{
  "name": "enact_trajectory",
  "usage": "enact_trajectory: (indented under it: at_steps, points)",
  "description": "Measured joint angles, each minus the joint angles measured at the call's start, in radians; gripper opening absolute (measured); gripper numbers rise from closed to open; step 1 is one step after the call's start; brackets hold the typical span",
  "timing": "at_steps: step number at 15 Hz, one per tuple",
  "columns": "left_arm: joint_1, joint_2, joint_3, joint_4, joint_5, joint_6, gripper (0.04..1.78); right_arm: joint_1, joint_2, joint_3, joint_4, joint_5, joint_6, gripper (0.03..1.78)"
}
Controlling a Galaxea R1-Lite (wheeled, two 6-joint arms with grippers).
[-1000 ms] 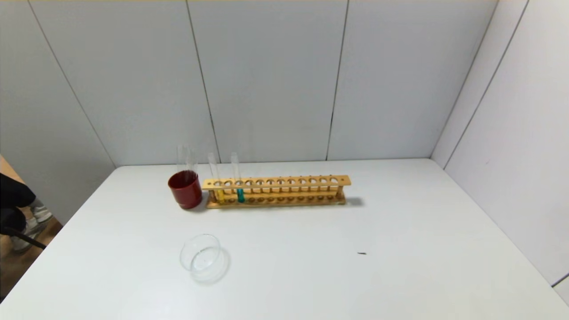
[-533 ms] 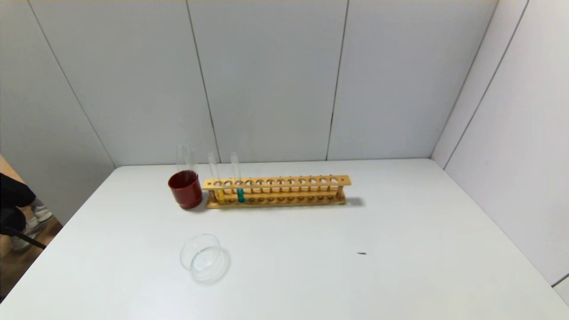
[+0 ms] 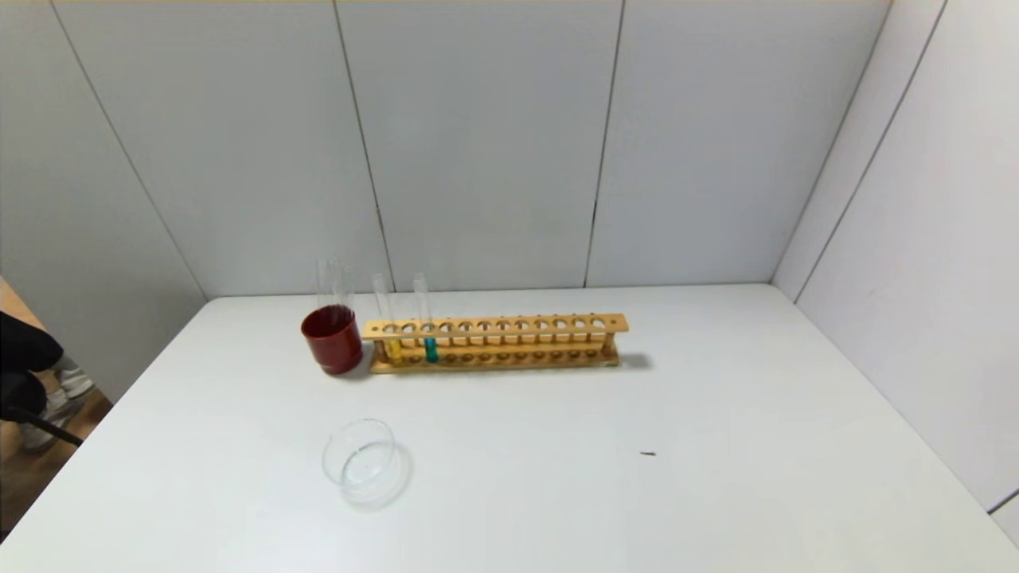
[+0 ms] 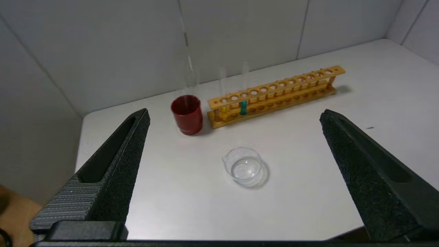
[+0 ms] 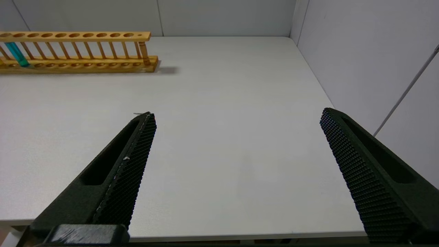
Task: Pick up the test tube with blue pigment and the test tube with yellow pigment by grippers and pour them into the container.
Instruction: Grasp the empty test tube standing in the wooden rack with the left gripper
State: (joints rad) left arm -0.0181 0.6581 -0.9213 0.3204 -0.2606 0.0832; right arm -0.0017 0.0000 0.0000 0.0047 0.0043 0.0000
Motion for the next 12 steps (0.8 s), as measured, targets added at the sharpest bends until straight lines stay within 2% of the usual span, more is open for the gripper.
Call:
enact_trajectory:
  at_steps: [5, 9, 12]
  points:
    - [-0.008, 0.490, -0.098, -0.236, -0.144, -0.001, 1.75, 0.000, 0.000, 0.000, 0.000, 0.000, 0.000, 1.75]
    - [-0.031, 0.796, -0.120, -0.452, -0.171, -0.003, 1.75, 0.000, 0.000, 0.000, 0.000, 0.000, 0.000, 1.75]
    - [-0.056, 0.954, -0.137, -0.537, -0.171, -0.005, 1.75, 0.000, 0.000, 0.000, 0.000, 0.000, 0.000, 1.75]
